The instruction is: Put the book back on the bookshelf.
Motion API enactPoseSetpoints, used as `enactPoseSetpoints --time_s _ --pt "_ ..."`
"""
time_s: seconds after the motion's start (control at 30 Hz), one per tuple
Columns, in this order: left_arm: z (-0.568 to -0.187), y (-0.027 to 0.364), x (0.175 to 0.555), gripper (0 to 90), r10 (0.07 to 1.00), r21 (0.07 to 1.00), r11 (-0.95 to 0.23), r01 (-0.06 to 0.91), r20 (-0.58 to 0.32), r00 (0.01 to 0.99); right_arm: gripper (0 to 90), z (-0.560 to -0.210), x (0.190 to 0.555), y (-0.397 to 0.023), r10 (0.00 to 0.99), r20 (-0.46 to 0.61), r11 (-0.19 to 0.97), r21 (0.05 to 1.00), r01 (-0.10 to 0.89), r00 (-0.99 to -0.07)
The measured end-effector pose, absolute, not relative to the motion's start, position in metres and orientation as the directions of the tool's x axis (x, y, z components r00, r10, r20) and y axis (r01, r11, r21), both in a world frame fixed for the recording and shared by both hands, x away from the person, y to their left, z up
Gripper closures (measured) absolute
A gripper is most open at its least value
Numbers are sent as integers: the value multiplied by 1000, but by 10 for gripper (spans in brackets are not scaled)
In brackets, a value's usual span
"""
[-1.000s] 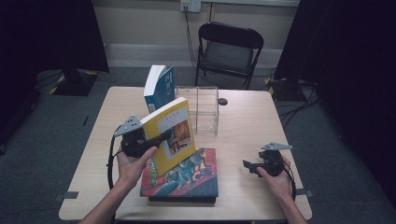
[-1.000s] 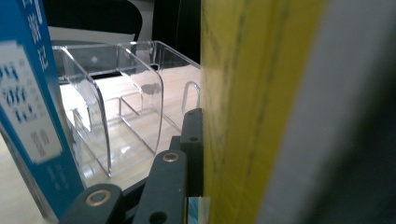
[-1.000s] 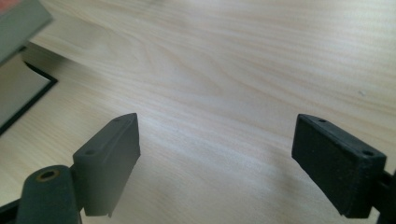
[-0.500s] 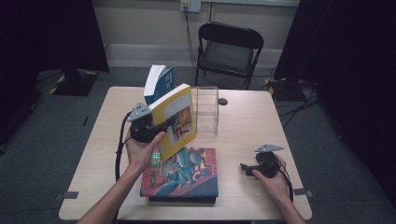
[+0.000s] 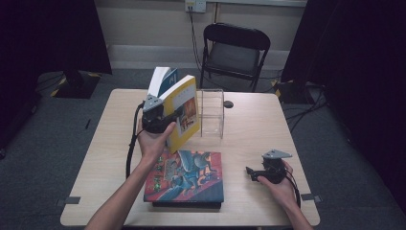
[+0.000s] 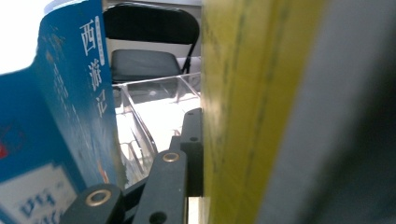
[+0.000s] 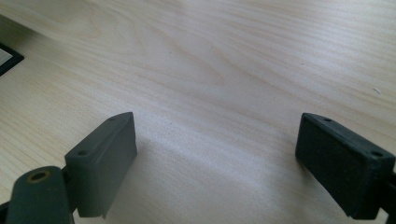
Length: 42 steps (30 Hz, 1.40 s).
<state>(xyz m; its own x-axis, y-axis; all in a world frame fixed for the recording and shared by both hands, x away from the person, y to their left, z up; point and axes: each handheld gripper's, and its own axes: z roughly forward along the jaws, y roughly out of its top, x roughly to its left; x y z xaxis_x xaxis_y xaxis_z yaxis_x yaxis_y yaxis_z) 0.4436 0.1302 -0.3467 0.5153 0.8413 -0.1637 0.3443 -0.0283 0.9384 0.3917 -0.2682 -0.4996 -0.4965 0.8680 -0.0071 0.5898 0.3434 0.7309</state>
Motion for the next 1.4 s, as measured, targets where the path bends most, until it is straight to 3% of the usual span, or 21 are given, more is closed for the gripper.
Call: enactPoseSetpoints --time_s 0.87,1.4 --pt "-365 93 503 757 901 942 -45 334 -106 421 129 -500 391 -268 869 -12 344 732 588 -494" --pt "-399 84 502 755 907 949 -94 302 -44 420 128 -500 391 -268 869 -10 343 732 589 -495"
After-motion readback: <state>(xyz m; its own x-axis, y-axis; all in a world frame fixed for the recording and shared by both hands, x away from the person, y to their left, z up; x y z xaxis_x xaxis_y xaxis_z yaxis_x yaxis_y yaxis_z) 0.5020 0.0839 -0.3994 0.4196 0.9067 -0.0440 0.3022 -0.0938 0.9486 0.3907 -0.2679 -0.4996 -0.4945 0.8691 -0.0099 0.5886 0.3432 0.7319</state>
